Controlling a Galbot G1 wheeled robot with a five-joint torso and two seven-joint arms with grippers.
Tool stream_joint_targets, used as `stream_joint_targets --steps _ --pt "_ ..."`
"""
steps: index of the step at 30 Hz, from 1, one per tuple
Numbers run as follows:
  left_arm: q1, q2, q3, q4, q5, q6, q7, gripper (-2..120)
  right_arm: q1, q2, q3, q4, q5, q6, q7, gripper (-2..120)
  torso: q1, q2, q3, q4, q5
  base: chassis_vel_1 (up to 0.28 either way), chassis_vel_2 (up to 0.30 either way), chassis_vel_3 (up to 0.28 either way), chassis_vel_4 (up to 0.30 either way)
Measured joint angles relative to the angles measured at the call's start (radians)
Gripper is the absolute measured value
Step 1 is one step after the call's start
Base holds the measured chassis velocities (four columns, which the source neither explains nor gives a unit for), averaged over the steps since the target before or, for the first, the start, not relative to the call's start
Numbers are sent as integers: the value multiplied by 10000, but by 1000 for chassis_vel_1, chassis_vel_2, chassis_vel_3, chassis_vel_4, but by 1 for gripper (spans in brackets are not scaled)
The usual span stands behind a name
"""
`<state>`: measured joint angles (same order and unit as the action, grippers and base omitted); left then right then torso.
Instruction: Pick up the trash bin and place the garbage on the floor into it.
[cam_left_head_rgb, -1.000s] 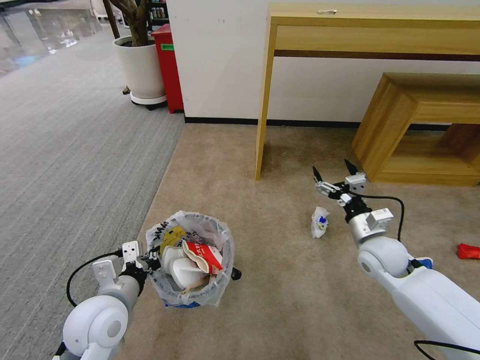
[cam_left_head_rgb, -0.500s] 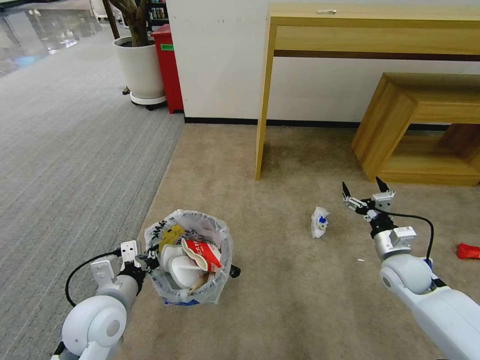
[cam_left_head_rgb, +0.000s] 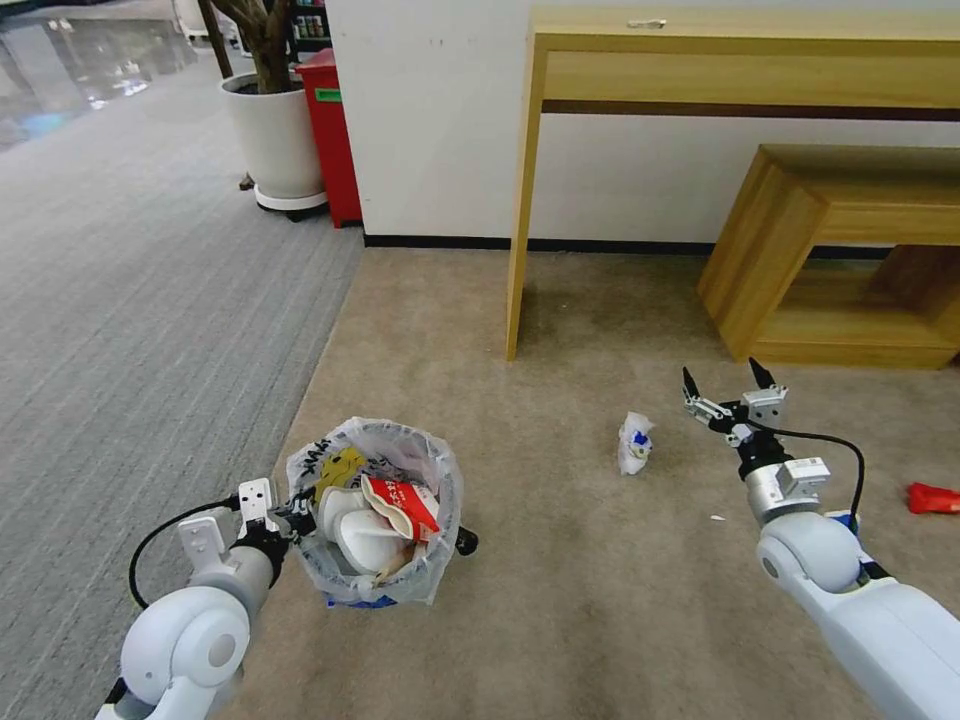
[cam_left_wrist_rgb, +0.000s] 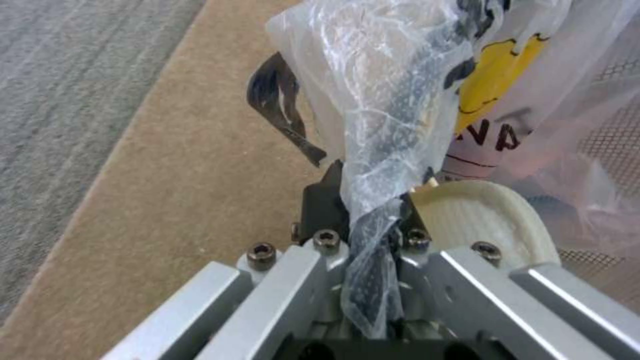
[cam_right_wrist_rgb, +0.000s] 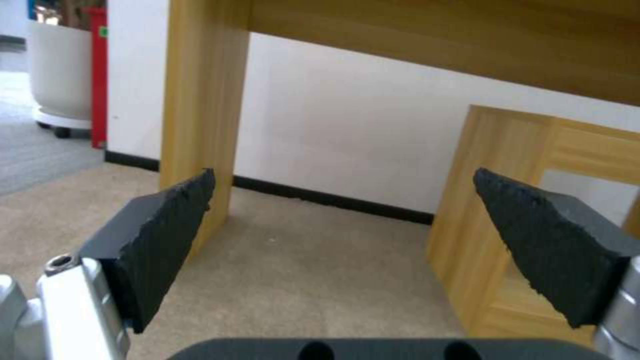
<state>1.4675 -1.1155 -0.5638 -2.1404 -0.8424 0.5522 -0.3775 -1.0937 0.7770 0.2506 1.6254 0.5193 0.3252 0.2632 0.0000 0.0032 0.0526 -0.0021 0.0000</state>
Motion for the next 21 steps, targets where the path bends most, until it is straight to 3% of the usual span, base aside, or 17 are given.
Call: stream_joint_targets --steps 21 --pt "25 30 -31 -21 -98 -116 -16 0 29 258 -21 -97 -216 201 -72 99 0 0 0 -11 0 -87 -91 -86 -79"
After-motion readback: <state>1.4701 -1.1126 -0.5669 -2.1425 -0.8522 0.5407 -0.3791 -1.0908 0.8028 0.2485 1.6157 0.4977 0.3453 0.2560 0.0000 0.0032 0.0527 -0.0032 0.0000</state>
